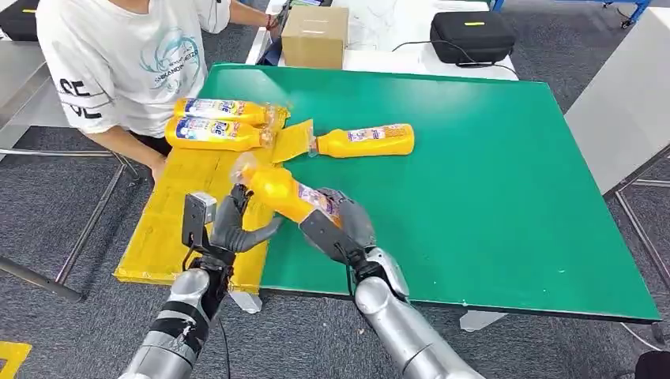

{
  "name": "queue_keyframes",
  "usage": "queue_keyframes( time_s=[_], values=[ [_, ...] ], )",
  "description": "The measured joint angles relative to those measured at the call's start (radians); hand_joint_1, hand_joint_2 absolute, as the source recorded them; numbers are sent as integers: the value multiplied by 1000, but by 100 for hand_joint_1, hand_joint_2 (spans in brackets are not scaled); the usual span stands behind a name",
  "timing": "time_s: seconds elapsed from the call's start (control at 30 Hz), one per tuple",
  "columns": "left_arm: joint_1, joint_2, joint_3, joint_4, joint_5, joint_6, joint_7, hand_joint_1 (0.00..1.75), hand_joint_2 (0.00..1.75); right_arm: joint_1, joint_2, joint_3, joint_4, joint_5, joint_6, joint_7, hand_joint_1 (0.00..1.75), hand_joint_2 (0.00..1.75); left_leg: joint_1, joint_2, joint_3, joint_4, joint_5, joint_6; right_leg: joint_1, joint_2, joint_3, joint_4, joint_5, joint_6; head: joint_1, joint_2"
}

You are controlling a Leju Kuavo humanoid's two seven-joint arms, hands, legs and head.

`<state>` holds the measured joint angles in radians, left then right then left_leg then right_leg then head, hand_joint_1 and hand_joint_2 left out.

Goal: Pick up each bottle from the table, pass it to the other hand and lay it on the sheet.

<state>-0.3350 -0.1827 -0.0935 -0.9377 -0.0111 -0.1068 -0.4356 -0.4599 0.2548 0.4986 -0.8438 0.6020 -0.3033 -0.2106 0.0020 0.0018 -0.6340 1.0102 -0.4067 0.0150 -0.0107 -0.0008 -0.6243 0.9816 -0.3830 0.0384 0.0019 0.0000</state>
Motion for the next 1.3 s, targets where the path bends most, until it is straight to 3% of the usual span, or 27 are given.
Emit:
queue_keyframes(
  time_s=[1.3],
  values=[
    [41, -2, -48, -125, 232, -77, 64, 0, 175, -57, 95, 139, 109, -12, 3, -1, 175, 175, 0, 0, -2, 0, 0, 0, 0, 0, -3, 0, 0, 0, 0, 0]
  ],
)
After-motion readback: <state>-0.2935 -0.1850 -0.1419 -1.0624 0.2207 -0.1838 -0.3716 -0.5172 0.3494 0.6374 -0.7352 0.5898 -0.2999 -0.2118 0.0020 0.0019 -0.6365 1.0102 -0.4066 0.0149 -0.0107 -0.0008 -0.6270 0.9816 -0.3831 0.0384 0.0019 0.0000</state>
